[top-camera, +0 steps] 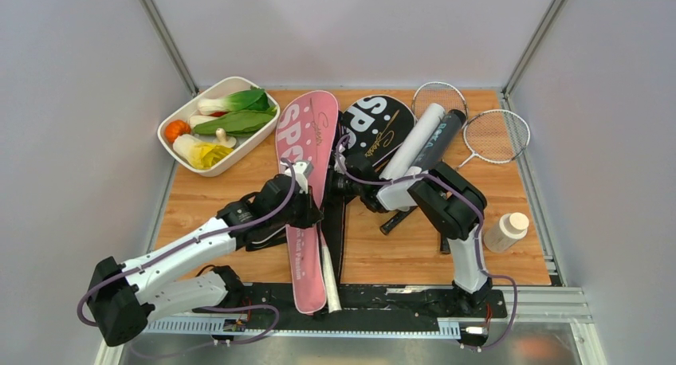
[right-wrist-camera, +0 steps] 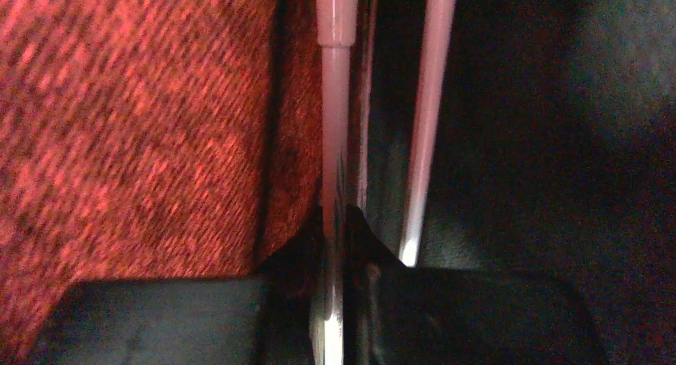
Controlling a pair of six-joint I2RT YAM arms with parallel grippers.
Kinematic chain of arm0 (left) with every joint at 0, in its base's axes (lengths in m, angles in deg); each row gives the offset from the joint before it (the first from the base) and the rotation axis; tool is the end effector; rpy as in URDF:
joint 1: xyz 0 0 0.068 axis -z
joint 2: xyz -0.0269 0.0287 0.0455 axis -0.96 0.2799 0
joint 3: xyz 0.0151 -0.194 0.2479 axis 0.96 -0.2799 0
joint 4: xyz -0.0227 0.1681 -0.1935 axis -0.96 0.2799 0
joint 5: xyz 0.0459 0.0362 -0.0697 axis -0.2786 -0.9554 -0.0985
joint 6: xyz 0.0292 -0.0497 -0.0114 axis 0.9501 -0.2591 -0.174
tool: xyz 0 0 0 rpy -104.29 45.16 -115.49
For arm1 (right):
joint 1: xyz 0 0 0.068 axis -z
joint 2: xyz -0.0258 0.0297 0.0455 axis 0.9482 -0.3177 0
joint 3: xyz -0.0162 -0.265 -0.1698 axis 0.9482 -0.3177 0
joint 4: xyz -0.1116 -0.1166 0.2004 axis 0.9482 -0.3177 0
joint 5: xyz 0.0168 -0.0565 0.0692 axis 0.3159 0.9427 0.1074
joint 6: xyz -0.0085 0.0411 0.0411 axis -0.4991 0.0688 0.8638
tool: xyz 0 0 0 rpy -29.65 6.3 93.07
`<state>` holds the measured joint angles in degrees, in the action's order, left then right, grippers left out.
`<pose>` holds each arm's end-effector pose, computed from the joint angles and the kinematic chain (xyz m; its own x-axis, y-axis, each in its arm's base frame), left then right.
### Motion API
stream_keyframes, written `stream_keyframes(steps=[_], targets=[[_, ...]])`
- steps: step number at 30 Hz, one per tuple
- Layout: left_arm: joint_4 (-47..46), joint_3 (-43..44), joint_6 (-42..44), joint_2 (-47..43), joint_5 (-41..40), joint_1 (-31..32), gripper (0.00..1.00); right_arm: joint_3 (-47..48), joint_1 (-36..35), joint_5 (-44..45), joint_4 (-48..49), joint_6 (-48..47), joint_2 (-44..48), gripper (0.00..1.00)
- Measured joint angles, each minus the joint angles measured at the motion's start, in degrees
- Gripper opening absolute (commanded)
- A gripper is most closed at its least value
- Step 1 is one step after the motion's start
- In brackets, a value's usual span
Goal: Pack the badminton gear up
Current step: Place the racket in the racket bag.
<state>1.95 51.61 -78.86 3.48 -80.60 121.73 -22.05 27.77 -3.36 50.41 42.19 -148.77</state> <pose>0.1293 -0.1428 0.2862 -0.7826 -0.0621 -0.6195 0.3186 0.8149 -0.4842 0.2929 0.3120 0.1721 -0.9801 0.1314 -0.1488 -0.0920 0.3636 0.9270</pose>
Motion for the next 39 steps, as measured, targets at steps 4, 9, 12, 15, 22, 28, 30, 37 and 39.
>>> stream_keyframes(steps=[4, 9, 12, 15, 22, 28, 30, 37, 39], targets=[[1.55, -0.72, -1.60, -1.46, -0.31, -0.02, 0.00, 2.03, 0.20, 0.00, 2.19, -1.09, -4.13, 0.00], [2.47, -0.74, -2.16, -2.36, -0.76, -0.02, 0.00, 2.08, 0.94, 0.22, 6.40, -1.62, -6.93, 0.00], [2.47, -0.74, -2.49, -2.36, -0.50, -0.07, 0.00, 2.08, 1.25, 0.81, 7.96, -1.16, -7.48, 0.00], [2.51, -0.74, -3.39, -2.34, 0.15, -0.09, 0.00, 2.08, 1.27, 2.16, 8.92, -0.50, -7.56, 0.01], [1.68, -1.81, -7.04, -2.82, 0.46, -0.42, 0.00, 4.00, 1.01, 4.37, 9.73, 0.33, -9.35, 0.00], [-0.79, -3.89, -10.03, -3.76, 0.74, -0.55, 0.00, 6.05, -0.09, 7.89, 8.52, 1.05, -10.14, 0.00], [-1.14, -4.24, -10.67, -3.89, 0.74, -0.63, 0.00, 6.27, -0.52, 9.16, 8.61, 1.68, -10.34, 0.00], [-1.55, -4.83, -11.34, -3.93, -0.15, -0.72, 0.00, 7.34, -2.05, 14.78, 7.74, 2.49, -10.78, 0.48], [-1.66, -4.79, -11.26, -3.96, -0.92, -0.72, 0.00, 8.00, -2.14, 16.13, 5.86, 2.25, -9.97, 0.55]])
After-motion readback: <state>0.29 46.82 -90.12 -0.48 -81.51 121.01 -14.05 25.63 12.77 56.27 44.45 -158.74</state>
